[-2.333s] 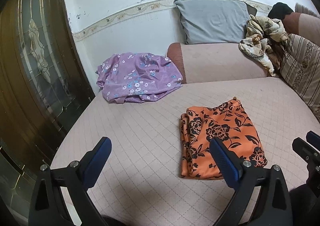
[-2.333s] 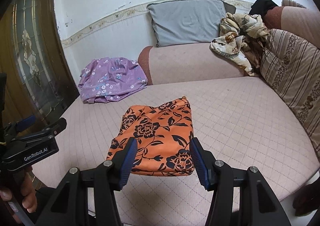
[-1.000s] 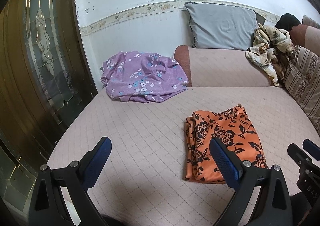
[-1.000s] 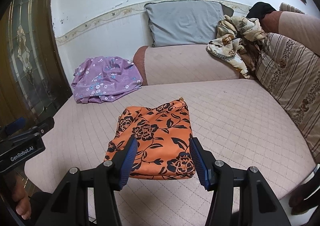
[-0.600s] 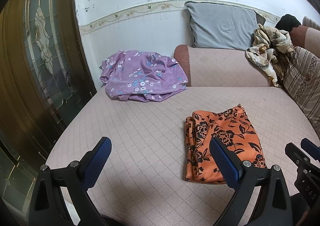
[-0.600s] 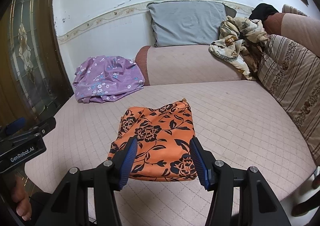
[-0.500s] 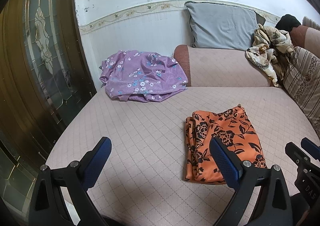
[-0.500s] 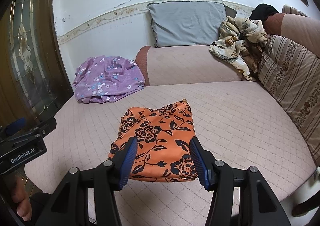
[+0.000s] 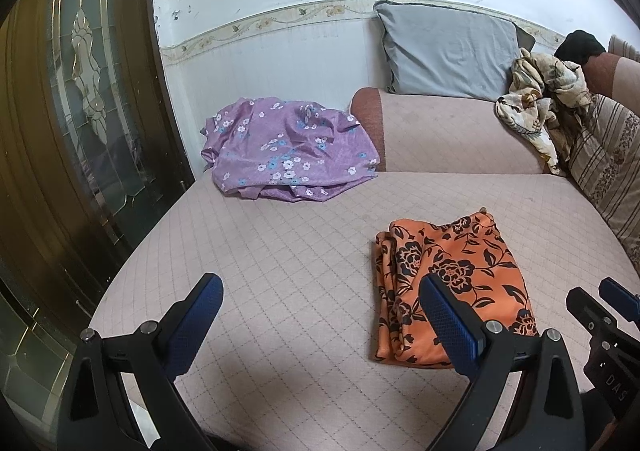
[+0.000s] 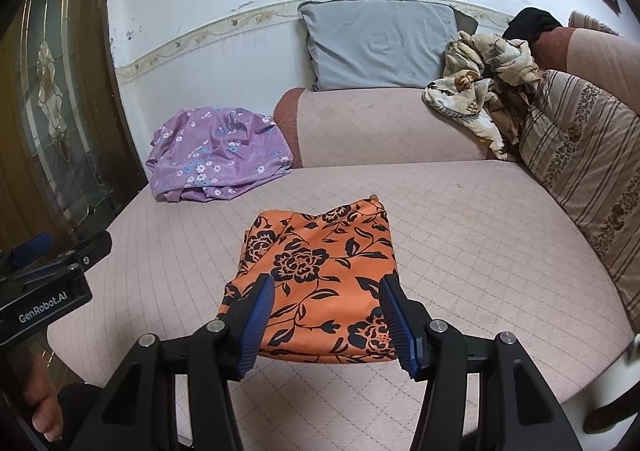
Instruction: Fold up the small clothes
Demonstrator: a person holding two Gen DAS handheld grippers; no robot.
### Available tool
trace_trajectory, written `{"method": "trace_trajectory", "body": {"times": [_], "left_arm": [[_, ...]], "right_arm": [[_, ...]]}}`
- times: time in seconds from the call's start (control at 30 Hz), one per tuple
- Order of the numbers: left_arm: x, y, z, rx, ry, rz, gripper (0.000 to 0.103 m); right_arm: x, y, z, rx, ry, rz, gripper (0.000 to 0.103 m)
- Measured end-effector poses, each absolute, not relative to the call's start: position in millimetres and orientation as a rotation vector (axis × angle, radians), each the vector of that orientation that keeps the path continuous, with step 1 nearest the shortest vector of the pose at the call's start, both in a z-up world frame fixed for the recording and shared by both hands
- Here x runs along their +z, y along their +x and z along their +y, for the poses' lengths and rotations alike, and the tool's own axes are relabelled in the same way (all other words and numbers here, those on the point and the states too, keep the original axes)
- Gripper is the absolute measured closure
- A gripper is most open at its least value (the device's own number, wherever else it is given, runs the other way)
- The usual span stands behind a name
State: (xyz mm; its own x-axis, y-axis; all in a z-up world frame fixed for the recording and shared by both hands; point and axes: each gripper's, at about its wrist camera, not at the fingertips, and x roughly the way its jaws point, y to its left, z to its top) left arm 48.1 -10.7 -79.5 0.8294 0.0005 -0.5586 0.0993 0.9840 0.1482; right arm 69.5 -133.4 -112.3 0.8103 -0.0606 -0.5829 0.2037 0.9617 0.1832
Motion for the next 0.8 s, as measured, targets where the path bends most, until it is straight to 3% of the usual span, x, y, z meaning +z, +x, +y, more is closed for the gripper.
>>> {"method": "trace_trajectory", "body": {"times": [0.8], "left_arm": [[-54.4, 20.2, 4.1, -0.065, 0.150, 0.526, 0.005]], "right_arm": [[-84.0, 48.3, -117.5, -0.174, 0.206, 0.534, 0.045]]}}
